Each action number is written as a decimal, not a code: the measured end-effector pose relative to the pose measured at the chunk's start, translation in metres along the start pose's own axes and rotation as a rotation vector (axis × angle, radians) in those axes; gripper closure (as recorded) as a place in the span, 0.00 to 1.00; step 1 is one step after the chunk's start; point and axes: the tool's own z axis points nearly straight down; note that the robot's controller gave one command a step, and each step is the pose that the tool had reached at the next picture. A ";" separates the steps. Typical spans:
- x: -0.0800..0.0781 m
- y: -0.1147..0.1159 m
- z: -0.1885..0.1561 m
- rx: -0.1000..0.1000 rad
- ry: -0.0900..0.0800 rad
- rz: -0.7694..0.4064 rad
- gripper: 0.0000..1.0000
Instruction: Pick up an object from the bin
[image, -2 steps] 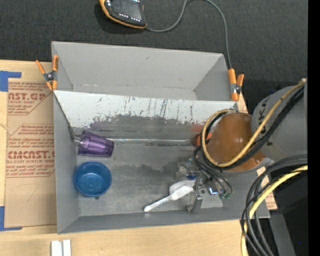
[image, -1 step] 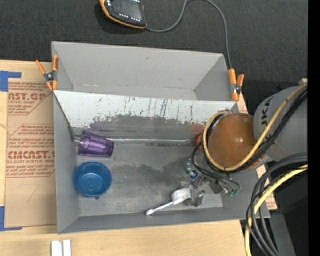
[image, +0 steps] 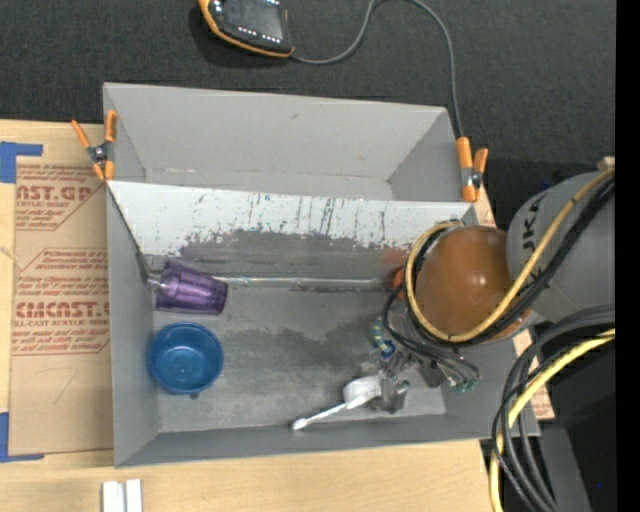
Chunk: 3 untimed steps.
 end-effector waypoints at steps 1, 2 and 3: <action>0.001 0.000 -0.002 -0.001 0.003 0.000 1.00; 0.001 0.001 -0.013 -0.002 0.003 0.000 1.00; 0.000 0.001 -0.023 -0.001 0.002 0.000 1.00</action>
Offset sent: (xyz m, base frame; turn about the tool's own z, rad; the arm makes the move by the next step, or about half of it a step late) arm -0.0002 0.0002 0.0149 0.0001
